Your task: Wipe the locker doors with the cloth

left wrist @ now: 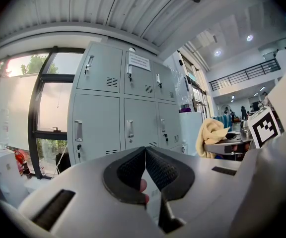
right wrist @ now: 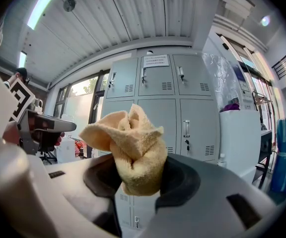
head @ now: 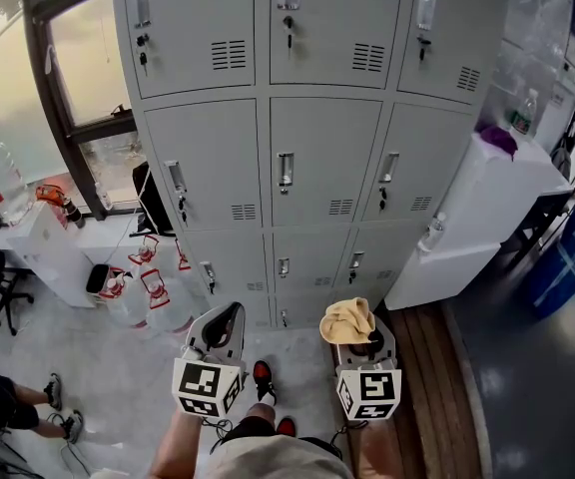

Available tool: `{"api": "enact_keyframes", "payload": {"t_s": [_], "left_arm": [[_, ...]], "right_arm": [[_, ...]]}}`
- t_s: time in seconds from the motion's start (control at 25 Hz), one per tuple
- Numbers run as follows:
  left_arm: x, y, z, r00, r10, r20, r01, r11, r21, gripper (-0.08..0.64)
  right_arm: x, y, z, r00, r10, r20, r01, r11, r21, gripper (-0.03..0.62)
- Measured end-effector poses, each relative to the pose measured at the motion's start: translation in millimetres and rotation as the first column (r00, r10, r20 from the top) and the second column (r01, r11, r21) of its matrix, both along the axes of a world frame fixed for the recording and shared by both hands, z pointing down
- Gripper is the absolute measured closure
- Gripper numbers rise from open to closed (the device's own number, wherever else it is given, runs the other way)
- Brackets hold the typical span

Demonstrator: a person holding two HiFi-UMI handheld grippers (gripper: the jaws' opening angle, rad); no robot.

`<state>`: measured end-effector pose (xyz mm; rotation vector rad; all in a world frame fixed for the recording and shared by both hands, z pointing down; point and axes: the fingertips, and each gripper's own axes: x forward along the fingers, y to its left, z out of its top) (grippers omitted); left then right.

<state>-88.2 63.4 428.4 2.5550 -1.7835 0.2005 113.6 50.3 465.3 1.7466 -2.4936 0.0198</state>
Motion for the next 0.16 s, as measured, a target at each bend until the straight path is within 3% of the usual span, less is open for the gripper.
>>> {"api": "enact_keyframes", "payload": {"t_s": [0.16], "left_arm": [[-1.2, 1.4, 0.3, 1.0, 0.0, -0.001, 0.0, 1.0, -0.003, 0.537]], "right_arm": [[-2.3, 2.0, -0.2, 1.0, -0.002, 0.003, 0.002, 1.0, 0.002, 0.41]]}}
